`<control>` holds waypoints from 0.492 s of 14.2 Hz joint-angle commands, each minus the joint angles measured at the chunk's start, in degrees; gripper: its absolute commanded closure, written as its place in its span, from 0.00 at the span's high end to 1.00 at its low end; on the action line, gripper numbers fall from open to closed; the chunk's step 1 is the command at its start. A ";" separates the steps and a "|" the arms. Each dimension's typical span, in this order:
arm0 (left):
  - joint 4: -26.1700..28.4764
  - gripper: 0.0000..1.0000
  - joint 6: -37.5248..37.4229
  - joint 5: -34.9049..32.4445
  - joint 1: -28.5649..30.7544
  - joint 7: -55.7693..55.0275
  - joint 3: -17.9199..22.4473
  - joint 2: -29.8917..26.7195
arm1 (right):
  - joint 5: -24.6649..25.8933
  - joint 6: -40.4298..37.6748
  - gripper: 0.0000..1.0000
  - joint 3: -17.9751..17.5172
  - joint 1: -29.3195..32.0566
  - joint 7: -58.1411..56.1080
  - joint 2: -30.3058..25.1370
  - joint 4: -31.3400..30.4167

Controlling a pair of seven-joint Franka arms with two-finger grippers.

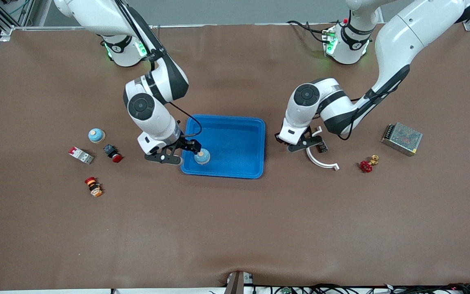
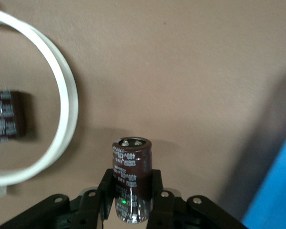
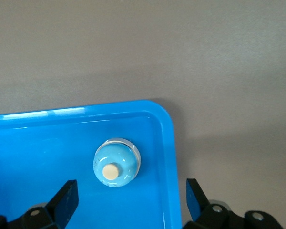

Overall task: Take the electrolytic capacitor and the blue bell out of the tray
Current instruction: 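Grasp the second bell with the right gripper while the left gripper lifts capacitor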

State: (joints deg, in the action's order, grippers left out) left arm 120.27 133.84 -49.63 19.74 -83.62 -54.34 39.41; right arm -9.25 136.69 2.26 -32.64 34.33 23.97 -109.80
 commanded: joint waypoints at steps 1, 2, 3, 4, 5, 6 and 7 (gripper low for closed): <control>0.05 0.00 2.99 -3.71 0.21 -0.05 1.95 1.37 | -0.77 0.42 1.00 0.81 -0.85 1.09 1.34 1.70; -0.21 0.00 3.61 -4.06 -0.14 0.21 3.26 1.37 | -0.68 1.12 1.00 0.81 -0.93 1.09 1.86 1.78; -1.00 0.00 3.71 -4.15 -0.75 0.47 4.06 1.55 | -0.77 2.60 1.00 0.81 -1.02 1.09 2.83 1.96; -1.70 0.00 3.71 -4.16 -1.54 0.48 4.68 2.33 | -0.77 4.53 1.00 0.81 -1.81 1.09 3.97 2.05; -2.58 0.00 3.71 -4.16 -2.16 0.48 5.20 2.60 | -0.77 5.94 1.00 0.90 -3.12 1.09 5.11 2.05; -3.02 0.00 3.71 -4.16 -2.60 0.30 5.47 2.69 | -0.77 6.83 1.00 0.90 -3.48 1.09 5.99 2.05; -3.46 0.00 3.71 -4.07 -2.95 -0.05 5.56 2.69 | -0.42 7.18 1.00 0.90 -3.66 1.09 6.70 2.31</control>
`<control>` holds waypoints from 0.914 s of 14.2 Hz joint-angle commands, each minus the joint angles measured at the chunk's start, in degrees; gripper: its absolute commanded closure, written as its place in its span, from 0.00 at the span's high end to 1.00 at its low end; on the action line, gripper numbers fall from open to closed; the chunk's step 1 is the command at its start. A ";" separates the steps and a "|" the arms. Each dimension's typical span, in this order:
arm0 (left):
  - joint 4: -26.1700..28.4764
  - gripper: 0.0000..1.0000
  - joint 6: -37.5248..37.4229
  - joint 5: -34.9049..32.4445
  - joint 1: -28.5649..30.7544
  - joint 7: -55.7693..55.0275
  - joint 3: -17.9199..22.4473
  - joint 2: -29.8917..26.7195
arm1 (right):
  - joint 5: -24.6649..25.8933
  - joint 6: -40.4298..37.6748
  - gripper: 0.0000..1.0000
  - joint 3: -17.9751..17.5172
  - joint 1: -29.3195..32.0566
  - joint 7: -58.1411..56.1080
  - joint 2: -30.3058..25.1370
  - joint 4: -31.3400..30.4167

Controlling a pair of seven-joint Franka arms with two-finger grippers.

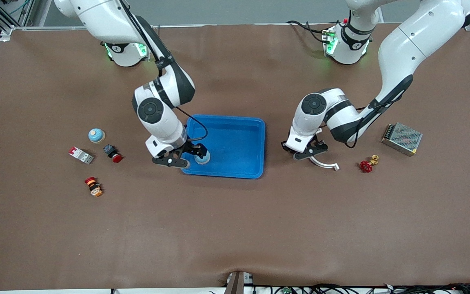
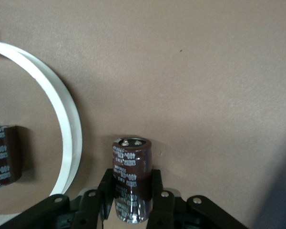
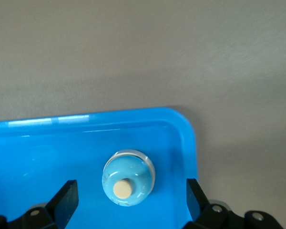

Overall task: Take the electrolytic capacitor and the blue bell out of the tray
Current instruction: 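Grasp the second bell with the right gripper while the left gripper lifts capacitor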

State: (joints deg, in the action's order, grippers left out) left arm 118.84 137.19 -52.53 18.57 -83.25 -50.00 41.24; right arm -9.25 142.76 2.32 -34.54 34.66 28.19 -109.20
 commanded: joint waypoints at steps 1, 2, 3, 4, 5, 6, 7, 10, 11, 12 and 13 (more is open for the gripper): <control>-2.64 0.00 0.36 -1.17 -1.96 -0.59 1.22 0.94 | -0.33 1.03 1.00 0.85 -1.93 0.76 2.92 2.14; -3.43 0.00 0.36 -1.17 -2.31 -0.94 1.22 1.73 | -0.33 1.12 1.00 0.85 -2.02 0.76 3.45 2.23; -4.48 0.00 0.36 -1.08 -3.10 -1.03 1.39 2.43 | -0.33 1.29 1.00 0.85 -2.55 0.76 4.15 2.41; -5.19 0.00 0.36 -1.08 -3.89 -1.29 2.26 2.96 | -0.25 1.38 1.00 0.85 -3.07 0.76 4.77 2.58; -5.46 0.00 0.36 -1.08 -5.11 -1.73 3.23 2.88 | -0.24 1.47 1.00 0.85 -3.25 0.76 5.29 2.76; -5.63 0.00 0.36 -1.08 -5.91 -2.08 3.94 2.88 | -0.24 1.65 1.00 0.85 -3.34 0.76 5.65 2.85; -5.64 0.00 0.36 -1.08 -6.00 -2.09 4.12 2.97 | -0.24 2.26 1.00 0.85 -3.34 0.76 6.17 3.11; -5.64 1.00 0.36 -0.82 -6.53 -4.10 4.12 2.88 | -0.24 3.14 1.00 0.94 -3.43 0.68 7.14 3.20; -5.64 1.00 0.36 -1.08 -6.71 -5.24 4.12 2.88 | -0.24 3.14 1.00 0.94 -3.43 0.68 7.23 3.20; -5.72 1.00 0.36 -1.08 -6.71 -5.34 4.12 2.88 | -0.16 3.14 1.00 0.94 -3.43 0.68 7.41 3.20; -5.72 1.00 0.36 -1.08 -6.71 -5.43 4.12 2.88 | 0.10 3.23 1.00 0.94 -3.43 0.68 7.67 3.20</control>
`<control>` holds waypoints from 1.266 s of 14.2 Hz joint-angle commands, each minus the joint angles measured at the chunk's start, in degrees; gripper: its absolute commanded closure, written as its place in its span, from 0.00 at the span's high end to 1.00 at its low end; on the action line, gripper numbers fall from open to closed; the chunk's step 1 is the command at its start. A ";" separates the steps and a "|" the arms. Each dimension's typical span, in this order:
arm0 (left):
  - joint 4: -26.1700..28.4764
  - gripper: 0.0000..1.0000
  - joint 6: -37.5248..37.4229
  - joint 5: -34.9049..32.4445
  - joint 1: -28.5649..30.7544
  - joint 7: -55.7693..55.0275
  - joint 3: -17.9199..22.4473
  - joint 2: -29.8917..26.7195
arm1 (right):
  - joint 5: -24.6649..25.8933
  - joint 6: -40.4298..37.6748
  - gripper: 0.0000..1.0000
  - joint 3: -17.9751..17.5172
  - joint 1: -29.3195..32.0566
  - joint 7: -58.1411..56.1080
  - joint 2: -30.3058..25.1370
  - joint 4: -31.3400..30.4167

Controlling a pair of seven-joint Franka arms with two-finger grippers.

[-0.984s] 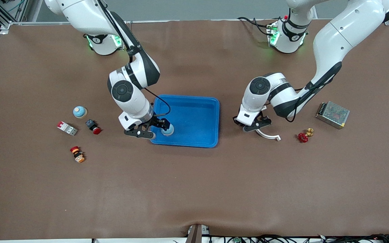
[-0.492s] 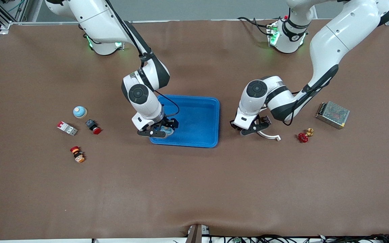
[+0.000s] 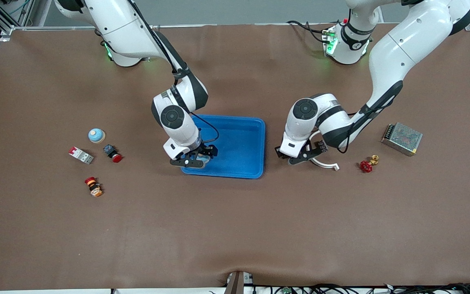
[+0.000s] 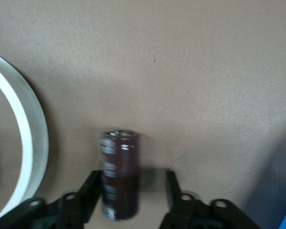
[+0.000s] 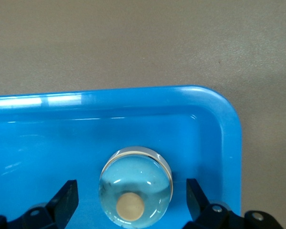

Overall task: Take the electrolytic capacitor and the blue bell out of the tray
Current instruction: 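Set capacitor by the arc with the left gripper while the right gripper lifts bell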

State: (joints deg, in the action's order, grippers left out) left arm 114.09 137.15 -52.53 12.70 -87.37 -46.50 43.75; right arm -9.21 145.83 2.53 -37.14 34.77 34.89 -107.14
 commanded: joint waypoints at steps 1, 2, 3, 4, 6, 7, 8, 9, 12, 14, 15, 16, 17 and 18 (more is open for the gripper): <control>-0.98 1.00 0.40 -1.08 -0.84 -1.31 0.63 0.37 | 0.16 0.59 1.00 0.72 -0.92 0.57 1.31 1.15; -0.98 1.00 0.40 -1.08 -0.84 -1.49 0.63 0.37 | 0.16 0.85 1.00 0.72 -1.09 0.57 1.49 1.15; -0.98 1.00 0.40 -1.08 -0.84 -1.66 0.63 0.37 | 0.16 0.86 1.00 0.72 -1.35 0.57 1.58 1.15; -1.06 1.00 0.40 -1.08 -0.84 -1.75 0.63 0.37 | 0.24 0.94 1.00 0.72 -1.36 0.57 1.58 1.15; -1.06 1.00 0.40 -1.08 -0.84 -1.67 0.63 0.29 | 0.25 0.94 1.00 0.72 -1.36 0.57 1.76 1.15; -0.98 1.00 0.32 -1.08 -0.75 -1.67 0.63 0.11 | 0.25 0.94 1.00 0.72 -1.36 0.57 1.76 1.15; -1.06 1.00 -0.03 -1.08 -0.75 -1.67 0.63 -0.15 | 0.25 0.94 0.95 0.72 -1.36 0.57 1.76 1.15; -1.06 1.00 -0.38 -0.73 -0.40 -1.67 0.54 -0.59 | 0.25 0.94 0.83 0.72 -1.36 0.57 1.76 1.15; -1.06 1.00 -4.41 1.28 0.48 -1.31 -0.94 -2.96 | 0.25 0.94 0.48 0.72 -1.36 0.48 1.76 1.15; -2.28 1.00 -10.64 6.02 1.97 -0.70 -4.37 -4.45 | 0.60 0.86 0.40 0.72 -1.27 0.13 1.67 1.41; -3.43 1.00 -14.33 8.65 4.15 0.61 -7.52 -4.98 | 0.77 0.33 0.34 0.72 -1.27 -0.05 1.58 1.67; -4.66 1.00 -17.93 11.03 8.09 3.93 -11.64 -4.99 | 0.86 -0.02 0.34 0.72 -1.36 -0.14 1.32 1.94; -5.28 1.00 -20.75 12.44 12.39 7.53 -15.25 -4.99 | 0.86 -0.28 0.34 0.81 -1.27 -0.22 1.06 1.94; -5.37 1.00 -21.91 13.15 16.96 10.43 -18.33 -4.99 | 0.95 -1.68 0.34 0.81 -1.18 -0.40 0.18 1.94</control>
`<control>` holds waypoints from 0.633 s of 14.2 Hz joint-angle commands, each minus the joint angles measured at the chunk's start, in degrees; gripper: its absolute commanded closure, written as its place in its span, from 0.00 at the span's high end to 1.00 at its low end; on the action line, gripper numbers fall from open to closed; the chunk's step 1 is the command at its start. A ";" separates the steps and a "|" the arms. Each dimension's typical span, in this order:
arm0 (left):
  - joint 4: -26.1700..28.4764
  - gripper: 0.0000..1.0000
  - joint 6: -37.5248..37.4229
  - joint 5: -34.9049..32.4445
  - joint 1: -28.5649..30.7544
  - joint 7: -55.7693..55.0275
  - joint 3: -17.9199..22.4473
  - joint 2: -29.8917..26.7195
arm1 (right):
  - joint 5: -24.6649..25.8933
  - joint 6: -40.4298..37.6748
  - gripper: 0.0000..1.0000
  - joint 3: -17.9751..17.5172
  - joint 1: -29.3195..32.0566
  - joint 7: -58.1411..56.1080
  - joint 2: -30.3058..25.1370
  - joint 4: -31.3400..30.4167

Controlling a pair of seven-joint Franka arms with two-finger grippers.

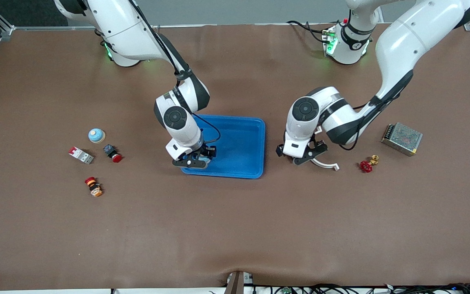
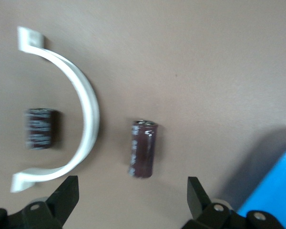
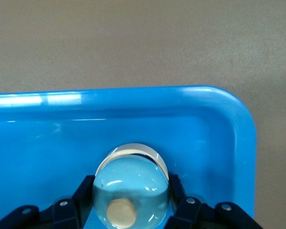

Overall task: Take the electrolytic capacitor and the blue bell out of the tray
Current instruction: 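Set capacitor by the arc with the left gripper while the right gripper lifts bell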

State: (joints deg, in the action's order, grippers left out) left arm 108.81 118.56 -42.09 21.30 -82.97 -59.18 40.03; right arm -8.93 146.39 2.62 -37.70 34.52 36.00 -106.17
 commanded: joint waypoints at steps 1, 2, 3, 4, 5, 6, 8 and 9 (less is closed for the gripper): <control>0.08 1.00 -3.51 2.71 12.93 8.41 -8.29 -1.27 | 0.75 -5.47 0.34 0.80 -0.45 -0.42 -2.59 1.32; 0.17 1.00 -3.60 2.80 17.24 11.31 -10.41 -1.19 | 1.45 -8.72 0.35 0.80 0.08 -0.77 -4.17 1.93; 0.17 1.00 -4.65 2.80 20.68 14.47 -11.82 -1.18 | 2.68 -12.06 0.35 1.06 0.52 -2.42 -5.93 2.28; 0.00 1.00 -6.22 2.80 23.76 17.81 -13.14 -1.18 | 3.21 -15.06 0.35 1.68 1.39 -5.31 -7.51 2.72; 0.00 1.00 -7.11 2.80 26.92 21.15 -14.20 -1.18 | 3.21 -17.43 0.35 2.20 2.79 -9.08 -8.83 3.25; 0.00 1.00 -7.90 2.80 30.17 24.75 -15.08 -1.18 | 3.21 -19.90 0.35 2.38 4.98 -13.73 -9.89 4.12; 0.00 1.00 -8.96 2.80 35.19 30.82 -15.87 -1.27 | 3.21 -27.00 0.35 2.30 10.51 -23.66 -10.34 8.68; 0.00 1.00 -9.14 2.80 37.13 33.54 -16.05 -1.10 | 3.21 -30.87 0.35 2.30 13.06 -29.02 -10.34 11.40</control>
State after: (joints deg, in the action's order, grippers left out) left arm 108.43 111.02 -39.96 54.48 -53.80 -72.91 38.65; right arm -6.43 121.48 5.94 -29.90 13.76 25.81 -99.13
